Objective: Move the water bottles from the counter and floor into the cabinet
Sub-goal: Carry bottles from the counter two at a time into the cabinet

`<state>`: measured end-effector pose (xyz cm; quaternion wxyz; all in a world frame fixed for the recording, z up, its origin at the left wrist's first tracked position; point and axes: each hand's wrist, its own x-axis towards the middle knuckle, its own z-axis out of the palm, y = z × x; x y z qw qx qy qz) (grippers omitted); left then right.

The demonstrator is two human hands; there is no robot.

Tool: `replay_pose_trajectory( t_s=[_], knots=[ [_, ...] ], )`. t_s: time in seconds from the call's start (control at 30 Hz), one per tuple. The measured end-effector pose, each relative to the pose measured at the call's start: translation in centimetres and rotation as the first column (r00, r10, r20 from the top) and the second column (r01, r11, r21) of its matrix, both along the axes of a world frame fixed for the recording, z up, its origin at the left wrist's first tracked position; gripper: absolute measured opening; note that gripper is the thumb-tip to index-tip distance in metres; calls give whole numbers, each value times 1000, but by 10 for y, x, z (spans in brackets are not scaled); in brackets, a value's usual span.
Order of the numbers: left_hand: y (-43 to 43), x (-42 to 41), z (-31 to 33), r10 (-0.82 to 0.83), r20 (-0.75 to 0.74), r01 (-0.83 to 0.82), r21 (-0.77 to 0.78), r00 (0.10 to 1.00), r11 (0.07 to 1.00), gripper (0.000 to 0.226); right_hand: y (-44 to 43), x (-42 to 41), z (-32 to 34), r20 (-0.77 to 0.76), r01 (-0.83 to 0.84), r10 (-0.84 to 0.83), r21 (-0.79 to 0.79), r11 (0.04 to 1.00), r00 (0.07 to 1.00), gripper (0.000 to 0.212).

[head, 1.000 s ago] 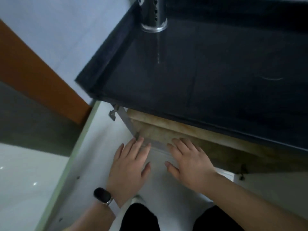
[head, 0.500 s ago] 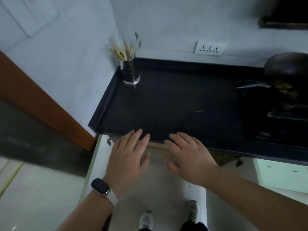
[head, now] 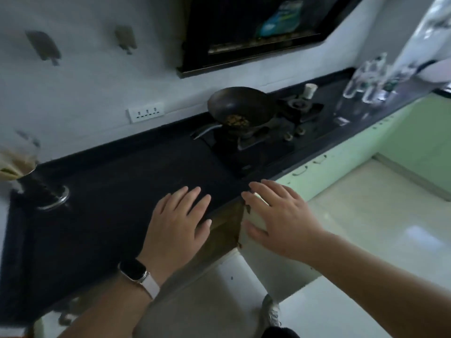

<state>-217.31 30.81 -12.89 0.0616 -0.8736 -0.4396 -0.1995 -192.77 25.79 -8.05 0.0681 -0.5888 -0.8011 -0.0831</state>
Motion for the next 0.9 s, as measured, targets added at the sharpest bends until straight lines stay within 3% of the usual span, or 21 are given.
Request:
replay_pose_trajectory(
  t_s=[0.3,0.9],
  knots=[
    [6,150,23,-294,-22,294,41,956,955,46,-59,127,11,10,287,-287,30,957,958,56],
    [23,496,24,-503,-97,512,127,859,849,48,-88,442,0,-65,501,-497,70,863,865,57]
  ],
)
